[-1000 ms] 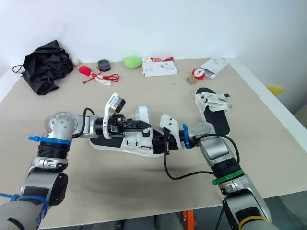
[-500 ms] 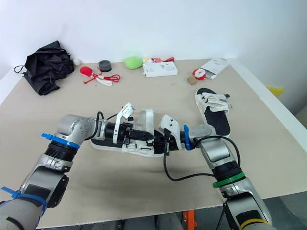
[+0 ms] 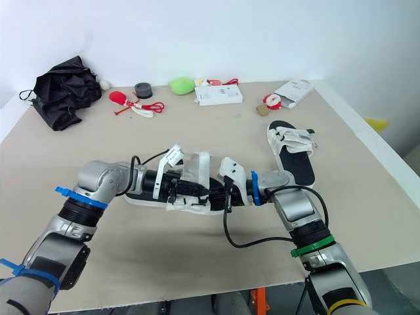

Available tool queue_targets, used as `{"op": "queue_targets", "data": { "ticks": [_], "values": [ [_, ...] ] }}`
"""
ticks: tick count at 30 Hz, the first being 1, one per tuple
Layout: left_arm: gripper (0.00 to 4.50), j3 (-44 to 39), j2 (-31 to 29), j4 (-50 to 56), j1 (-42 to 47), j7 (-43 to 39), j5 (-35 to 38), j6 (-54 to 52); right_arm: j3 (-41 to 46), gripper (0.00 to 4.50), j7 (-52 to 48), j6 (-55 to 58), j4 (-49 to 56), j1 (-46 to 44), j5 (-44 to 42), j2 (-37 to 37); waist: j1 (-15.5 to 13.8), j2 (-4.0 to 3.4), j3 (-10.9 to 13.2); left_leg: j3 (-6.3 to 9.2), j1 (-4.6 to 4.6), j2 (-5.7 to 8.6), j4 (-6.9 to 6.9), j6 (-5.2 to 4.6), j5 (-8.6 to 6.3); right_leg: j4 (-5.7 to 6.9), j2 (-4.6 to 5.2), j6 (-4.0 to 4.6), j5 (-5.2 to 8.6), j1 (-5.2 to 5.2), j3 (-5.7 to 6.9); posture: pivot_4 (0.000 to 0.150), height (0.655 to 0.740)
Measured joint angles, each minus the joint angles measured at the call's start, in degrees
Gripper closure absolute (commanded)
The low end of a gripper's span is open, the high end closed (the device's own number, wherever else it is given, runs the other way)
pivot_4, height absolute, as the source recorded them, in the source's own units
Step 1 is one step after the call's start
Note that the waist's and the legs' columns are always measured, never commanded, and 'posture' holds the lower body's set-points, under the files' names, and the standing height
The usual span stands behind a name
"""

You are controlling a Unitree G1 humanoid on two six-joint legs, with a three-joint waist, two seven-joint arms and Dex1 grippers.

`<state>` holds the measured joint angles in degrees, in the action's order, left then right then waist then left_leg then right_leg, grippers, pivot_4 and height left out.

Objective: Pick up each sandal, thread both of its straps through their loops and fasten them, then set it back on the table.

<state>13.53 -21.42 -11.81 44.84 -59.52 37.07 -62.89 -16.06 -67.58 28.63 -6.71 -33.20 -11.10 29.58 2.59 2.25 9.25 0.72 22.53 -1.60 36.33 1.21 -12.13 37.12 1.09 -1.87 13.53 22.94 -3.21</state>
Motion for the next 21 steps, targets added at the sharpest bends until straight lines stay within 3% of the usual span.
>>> {"op": "queue_targets", "data": {
  "ticks": [8, 14, 21],
  "values": [
    [4.37, -0.5, -0.1, 1.1, -0.3, -0.8, 0.6, -2.6, -0.1, 4.50, -0.2, 0.0, 0.0, -0.1, 0.0, 0.0, 0.0, 0.00, 0.0, 0.00, 0.00, -0.01, 0.00, 0.00, 0.00, 0.00, -0.01, 0.00, 0.01, 0.01, 0.00, 0.150, 0.7400],
    [4.37, -2.3, -1.5, 1.1, -0.5, -1.1, 3.6, -10.1, -0.4, 4.50, -0.6, 0.0, -0.1, -0.4, 0.0, 0.0, 0.1, 0.00, 0.0, 0.01, 0.01, -0.02, -0.02, 0.02, -0.04, 0.00, -0.02, 0.00, 0.07, 0.02, 0.01, 0.150, 0.7400],
    [4.37, -2.0, -1.9, 1.4, -1.6, -1.2, 3.6, -9.3, -0.6, 4.50, -0.8, 0.0, 0.0, -0.4, 0.0, 0.0, 0.1, -0.01, 0.0, 0.01, 0.00, -0.05, -0.03, 0.10, -0.11, 0.00, -0.04, 0.04, 0.14, 0.02, 0.01, 0.150, 0.7400]
  ]
}}
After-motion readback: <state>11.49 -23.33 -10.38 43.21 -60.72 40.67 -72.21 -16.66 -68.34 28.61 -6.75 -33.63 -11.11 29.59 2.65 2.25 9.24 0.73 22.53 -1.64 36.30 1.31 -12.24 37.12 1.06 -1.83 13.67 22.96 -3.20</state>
